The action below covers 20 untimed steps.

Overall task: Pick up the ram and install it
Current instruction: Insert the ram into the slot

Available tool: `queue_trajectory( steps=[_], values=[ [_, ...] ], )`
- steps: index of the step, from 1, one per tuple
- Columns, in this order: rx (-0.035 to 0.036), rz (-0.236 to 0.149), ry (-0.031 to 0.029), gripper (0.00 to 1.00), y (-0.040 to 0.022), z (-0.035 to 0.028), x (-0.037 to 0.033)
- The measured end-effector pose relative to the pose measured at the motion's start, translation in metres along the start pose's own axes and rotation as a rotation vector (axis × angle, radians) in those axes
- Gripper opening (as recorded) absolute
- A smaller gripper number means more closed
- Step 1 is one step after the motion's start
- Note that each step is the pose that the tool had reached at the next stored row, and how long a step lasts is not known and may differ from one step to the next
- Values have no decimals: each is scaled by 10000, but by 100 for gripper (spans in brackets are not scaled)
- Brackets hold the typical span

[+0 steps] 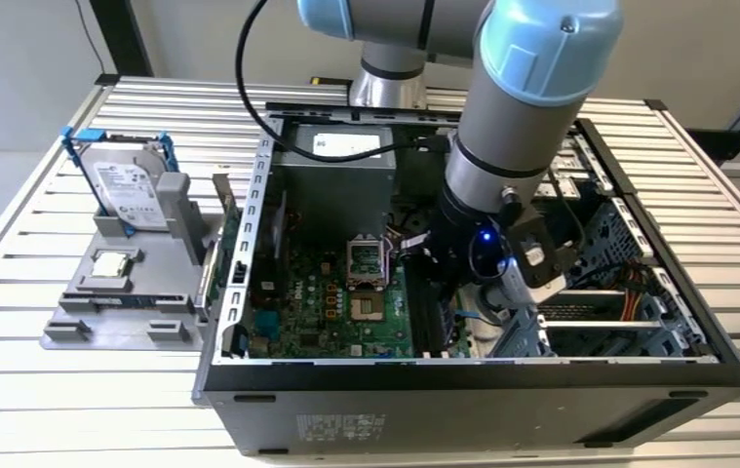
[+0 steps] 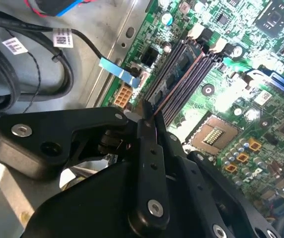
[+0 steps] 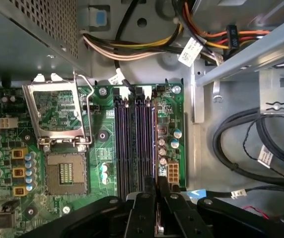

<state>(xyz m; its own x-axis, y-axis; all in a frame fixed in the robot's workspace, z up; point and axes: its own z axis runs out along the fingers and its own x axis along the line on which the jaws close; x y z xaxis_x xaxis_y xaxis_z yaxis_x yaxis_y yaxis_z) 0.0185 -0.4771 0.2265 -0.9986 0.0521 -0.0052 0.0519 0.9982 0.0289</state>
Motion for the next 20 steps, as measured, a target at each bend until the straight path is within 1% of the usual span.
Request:
queue_trajectory(
  steps=[4, 6, 7, 8, 10, 20],
  values=[
    [3, 34, 1, 0, 6, -3, 3],
    [-11, 34, 3, 0, 6, -16, 10],
    [-79, 33, 10, 0, 7, -17, 10],
    [-125, 34, 23, 0, 7, -23, 11],
    [-141, 37, 28, 0, 7, -24, 11],
    [-140, 36, 30, 0, 9, 15, 33]
  ],
)
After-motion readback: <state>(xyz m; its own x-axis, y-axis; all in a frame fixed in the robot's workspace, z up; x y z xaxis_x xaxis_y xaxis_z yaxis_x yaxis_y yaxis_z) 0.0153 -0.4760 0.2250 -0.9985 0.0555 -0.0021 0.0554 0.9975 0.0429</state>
